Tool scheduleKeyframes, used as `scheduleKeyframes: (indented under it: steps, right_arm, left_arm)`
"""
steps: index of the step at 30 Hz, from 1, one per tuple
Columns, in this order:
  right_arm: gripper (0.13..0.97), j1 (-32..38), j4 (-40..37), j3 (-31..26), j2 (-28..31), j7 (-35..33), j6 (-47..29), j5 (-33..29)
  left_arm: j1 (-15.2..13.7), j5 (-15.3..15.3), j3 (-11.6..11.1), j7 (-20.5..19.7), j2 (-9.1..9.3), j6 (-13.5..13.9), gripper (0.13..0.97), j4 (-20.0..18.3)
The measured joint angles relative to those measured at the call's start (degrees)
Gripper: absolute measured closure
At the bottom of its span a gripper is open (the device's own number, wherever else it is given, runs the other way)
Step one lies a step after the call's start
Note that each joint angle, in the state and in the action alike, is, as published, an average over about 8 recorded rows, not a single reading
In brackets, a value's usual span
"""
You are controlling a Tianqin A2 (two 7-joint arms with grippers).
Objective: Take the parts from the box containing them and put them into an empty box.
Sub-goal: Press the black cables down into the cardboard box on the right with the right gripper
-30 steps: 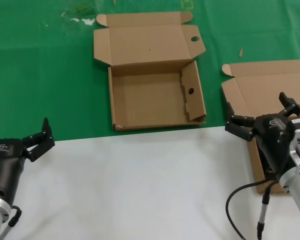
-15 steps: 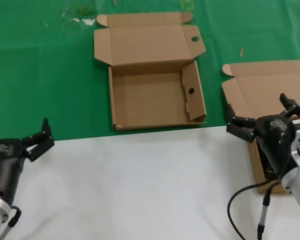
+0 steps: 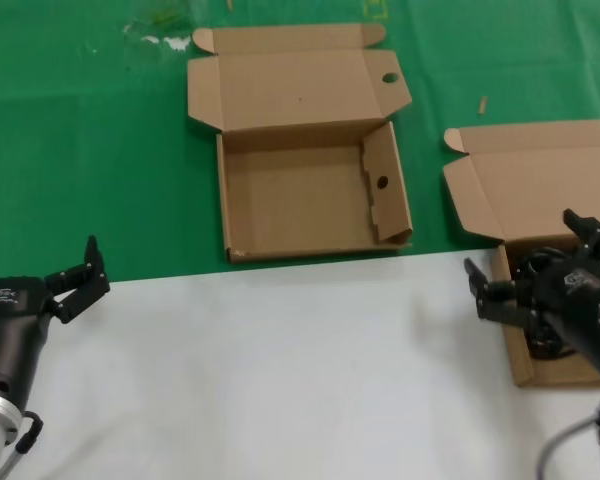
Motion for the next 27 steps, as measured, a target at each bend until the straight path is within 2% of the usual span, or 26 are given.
scheduleKeyframes:
  steps: [4, 10, 17, 22, 27]
  right_arm:
    - [0.129, -5.66, 4.63, 3.02, 7.93, 1.02, -5.56, 0.17]
    - [0.129, -14.72, 7.83, 11.4, 17.6, 0.0, -12.97, -2.31]
    - [0.129, -22.99, 5.85, 23.62, 22.97, -8.39, -21.46, -8.14]
    - [0.129, -24.24, 2.44, 28.53, 24.38, -15.52, -27.16, -11.44]
    - [0.129, -19.96, -1.2, 25.87, 26.04, -16.0, -28.9, -14.62]
  left_arm:
    - [0.0, 0.0, 0.0, 0.0, 0.0, 0.0, 0.132, 0.0]
    - [0.0, 0.0, 0.0, 0.0, 0.0, 0.0, 0.132, 0.0]
    - [0.0, 0.0, 0.0, 0.0, 0.0, 0.0, 0.132, 0.0]
    - [0.0, 0.0, 0.0, 0.0, 0.0, 0.0, 0.132, 0.0]
    - [0.0, 0.0, 0.0, 0.0, 0.0, 0.0, 0.132, 0.0]
